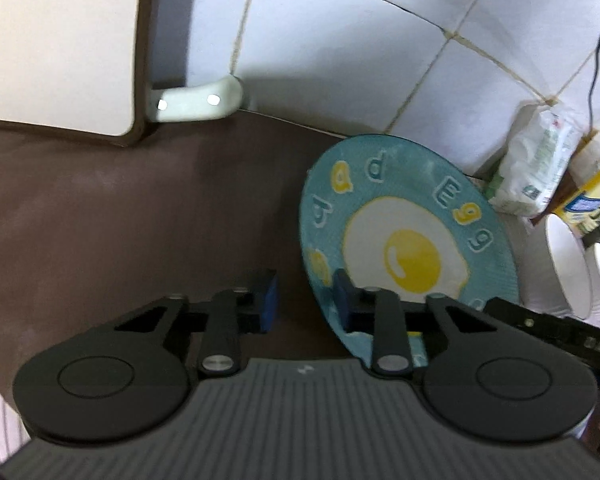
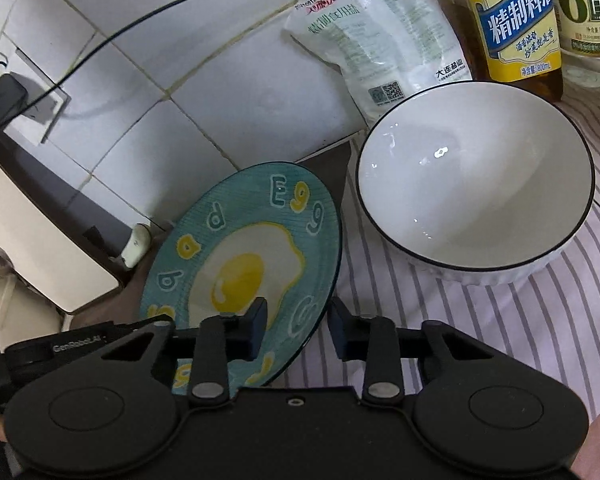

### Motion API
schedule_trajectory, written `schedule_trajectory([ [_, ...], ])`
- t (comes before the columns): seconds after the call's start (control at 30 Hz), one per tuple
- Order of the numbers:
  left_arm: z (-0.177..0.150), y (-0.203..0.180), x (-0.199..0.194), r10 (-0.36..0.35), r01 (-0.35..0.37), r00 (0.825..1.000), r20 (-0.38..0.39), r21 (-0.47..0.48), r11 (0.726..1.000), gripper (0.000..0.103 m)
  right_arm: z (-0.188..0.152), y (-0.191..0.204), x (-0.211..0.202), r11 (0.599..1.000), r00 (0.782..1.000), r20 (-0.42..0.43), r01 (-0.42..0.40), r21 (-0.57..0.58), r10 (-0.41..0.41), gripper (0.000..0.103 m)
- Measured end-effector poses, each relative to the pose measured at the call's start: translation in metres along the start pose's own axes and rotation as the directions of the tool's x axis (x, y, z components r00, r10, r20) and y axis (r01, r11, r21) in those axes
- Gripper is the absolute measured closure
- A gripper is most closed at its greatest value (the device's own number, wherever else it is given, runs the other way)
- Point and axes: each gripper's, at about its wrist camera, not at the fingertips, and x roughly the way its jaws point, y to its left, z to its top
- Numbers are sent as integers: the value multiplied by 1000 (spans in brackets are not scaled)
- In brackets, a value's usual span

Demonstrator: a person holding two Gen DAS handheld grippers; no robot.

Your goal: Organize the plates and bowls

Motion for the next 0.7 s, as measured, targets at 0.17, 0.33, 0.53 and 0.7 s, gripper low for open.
schedule_trajectory([
  [0.17,-2,-3,0,-15,15,1000,3,3,1000,89,0,-5,4,1000,1000,-13,24,-8,-24,87],
  [0.33,-5,1,4,-42,43,999,3,-42,998,89,0,-5,8,999,1000,-14,25,-22,-25,87],
  [0.53,-4,0,2,-40,40,999,-11,-44,998,90,1,-4,10,999,999,-26,28,-25,-29,86],
  [0.7,-3,-6,-12,-20,20,1000,-8,-14,1000,90,-1,2,-1,999,1000,-8,4,-36,-5,85],
])
